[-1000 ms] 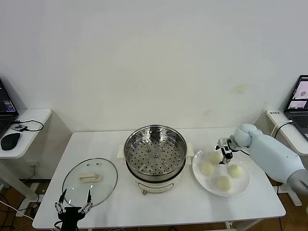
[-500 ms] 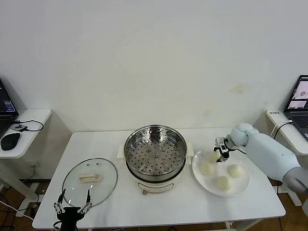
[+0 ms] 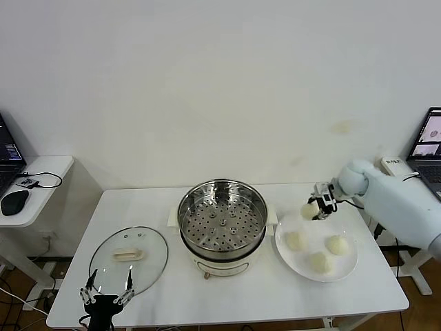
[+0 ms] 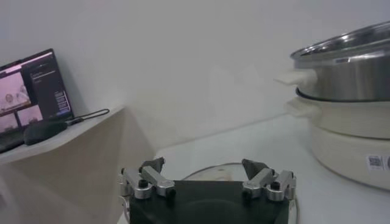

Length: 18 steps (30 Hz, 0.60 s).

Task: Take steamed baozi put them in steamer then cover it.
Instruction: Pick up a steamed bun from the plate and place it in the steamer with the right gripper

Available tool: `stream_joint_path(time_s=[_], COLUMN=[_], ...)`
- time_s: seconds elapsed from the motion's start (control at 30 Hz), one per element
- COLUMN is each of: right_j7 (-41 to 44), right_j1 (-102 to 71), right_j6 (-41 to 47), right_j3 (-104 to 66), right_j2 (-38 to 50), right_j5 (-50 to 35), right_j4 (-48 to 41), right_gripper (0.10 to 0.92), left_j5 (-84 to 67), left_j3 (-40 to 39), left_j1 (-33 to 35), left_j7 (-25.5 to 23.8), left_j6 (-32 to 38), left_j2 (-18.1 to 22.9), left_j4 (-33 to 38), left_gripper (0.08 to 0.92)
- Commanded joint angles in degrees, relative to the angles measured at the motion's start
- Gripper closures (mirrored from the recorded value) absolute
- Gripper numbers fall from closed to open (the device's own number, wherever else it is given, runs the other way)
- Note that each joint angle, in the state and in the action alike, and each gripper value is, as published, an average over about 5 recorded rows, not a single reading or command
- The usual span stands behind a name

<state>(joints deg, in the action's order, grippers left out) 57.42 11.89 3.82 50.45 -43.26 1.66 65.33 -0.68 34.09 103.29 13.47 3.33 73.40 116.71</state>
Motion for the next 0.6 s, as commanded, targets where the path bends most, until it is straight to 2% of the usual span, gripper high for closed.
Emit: stream_joint_path(time_s=[0.03, 0.33, 0.6], right_j7=[0.23, -1.18, -2.93], right_j1=[10.85, 24.24, 24.07], right_j6=[0.47, -1.69, -7.56], right_j3=[6.74, 15.96, 18.54], right_j2=[2.78, -8.93, -21.85], right_j5=[-8.51, -14.73, -17.27], right_j4=[6.94, 5.85, 1.11], right_gripper=[0.427, 0.426, 0.423], left_j5=[-2.72, -6.27, -7.16], left_j3=[-0.02, 0.55, 1.95], left_j1=[0.10, 0.02, 0.31], left_j7=[-1.04, -2.47, -2.53], left_j6=[0.32, 1.78, 2.93], left_j2=[-0.20, -0.76, -0.50], left_j4=[0.09, -0.97, -1.57], left_gripper=[0.177, 0.177, 0.177])
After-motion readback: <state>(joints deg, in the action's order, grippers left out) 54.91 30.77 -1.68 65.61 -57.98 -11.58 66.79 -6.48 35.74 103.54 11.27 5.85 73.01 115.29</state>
